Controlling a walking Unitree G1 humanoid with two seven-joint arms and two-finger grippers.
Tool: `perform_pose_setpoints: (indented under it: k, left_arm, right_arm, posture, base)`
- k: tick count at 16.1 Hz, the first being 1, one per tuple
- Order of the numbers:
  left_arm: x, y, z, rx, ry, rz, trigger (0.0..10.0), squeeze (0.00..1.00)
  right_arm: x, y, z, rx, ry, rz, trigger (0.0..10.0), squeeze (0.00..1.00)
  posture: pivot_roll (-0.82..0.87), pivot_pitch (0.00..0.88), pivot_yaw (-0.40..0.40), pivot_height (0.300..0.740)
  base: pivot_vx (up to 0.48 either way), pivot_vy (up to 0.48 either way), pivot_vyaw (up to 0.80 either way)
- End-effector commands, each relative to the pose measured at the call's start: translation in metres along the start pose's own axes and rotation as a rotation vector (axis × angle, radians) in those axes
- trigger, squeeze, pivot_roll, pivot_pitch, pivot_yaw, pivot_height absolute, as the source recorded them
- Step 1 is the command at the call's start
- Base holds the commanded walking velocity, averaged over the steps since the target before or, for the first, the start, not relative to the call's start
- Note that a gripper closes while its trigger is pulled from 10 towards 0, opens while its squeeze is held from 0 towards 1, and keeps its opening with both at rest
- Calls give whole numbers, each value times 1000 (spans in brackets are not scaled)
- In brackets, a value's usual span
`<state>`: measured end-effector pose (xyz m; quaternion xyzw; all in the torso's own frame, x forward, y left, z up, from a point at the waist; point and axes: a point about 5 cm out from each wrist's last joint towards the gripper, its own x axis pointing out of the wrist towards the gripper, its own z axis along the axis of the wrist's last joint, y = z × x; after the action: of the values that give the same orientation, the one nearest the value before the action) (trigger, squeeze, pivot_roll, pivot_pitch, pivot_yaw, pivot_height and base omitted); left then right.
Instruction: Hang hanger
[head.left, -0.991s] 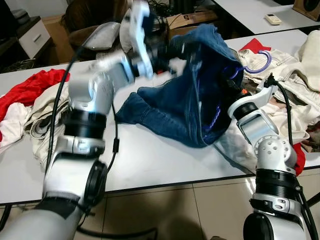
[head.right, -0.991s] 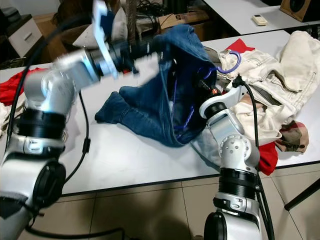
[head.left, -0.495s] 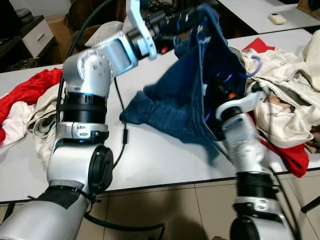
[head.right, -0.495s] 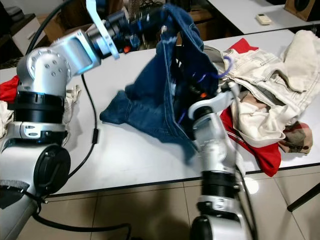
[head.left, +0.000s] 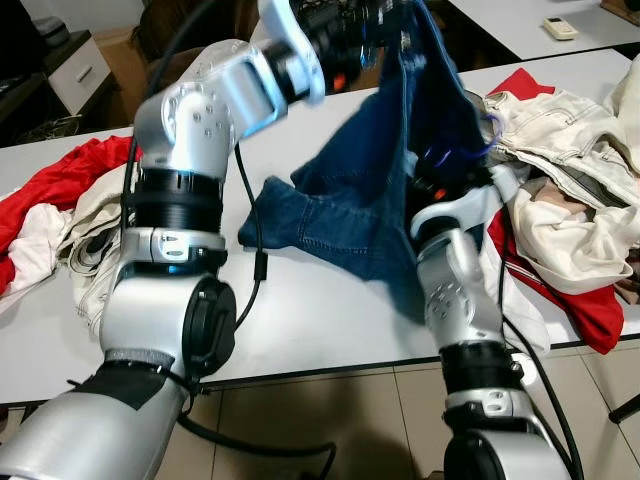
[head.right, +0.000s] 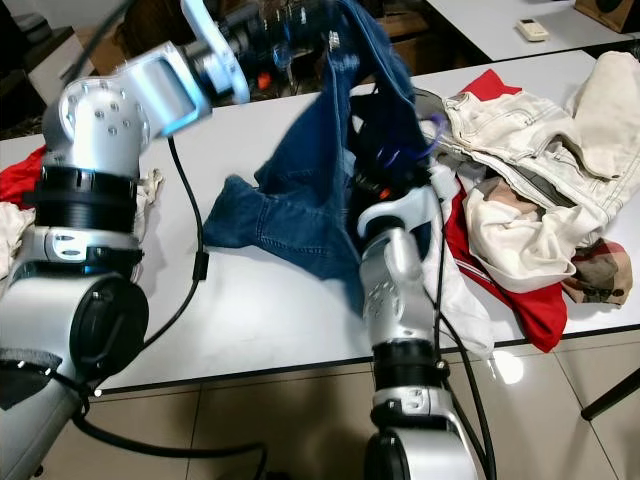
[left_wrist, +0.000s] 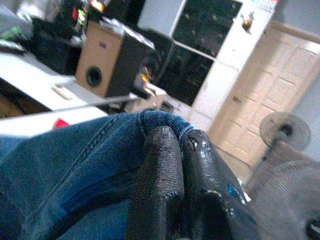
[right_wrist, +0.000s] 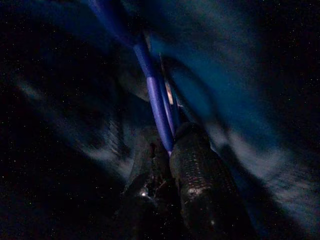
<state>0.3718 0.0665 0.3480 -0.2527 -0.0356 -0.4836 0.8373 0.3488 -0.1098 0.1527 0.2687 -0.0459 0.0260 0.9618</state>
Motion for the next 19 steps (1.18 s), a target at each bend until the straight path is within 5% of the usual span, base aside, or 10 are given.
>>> perform_pose_setpoints:
  k: [1,4,8,9,13,16,19]
  left_arm:
    - [-2,3,19,36,-88,49,0,0]
    - [-5,24,36,125,-184,252,0,0]
    - [-15,54,30,264,-154,449,0,0]
    - [-21,65,19,322,-93,499,0,0]
    - [-66,109,-29,509,187,670,0,0]
    - [-120,139,-79,565,447,769,0,0]
    - [-156,147,-131,517,638,773,0,0]
  right_arm:
    - [-7,8,-15,-7,58,-2,10000,0]
    - [-22,17,-12,-58,141,48,10000,0]
    - [-46,36,4,48,251,159,10000,0]
    - [-51,40,14,112,262,185,10000,0]
    - [-57,37,68,134,182,220,10000,0]
    - [-60,41,102,126,144,267,10000,0]
    - [-62,50,118,208,163,337,10000,0]
  posture:
    - [-35,0,196,740]
    - [-42,0,194,740]
    - [-63,0,199,740]
    - [-78,0,205,740]
    - [-108,0,205,740]
    - [-116,0,185,740]
    - [-121,0,145,740]
  base:
    - [0,0,0]
    - [0,0,0]
    - [0,0,0]
    - [0,0,0]
    - [0,0,0]
    - [0,0,0]
    - [0,0,0]
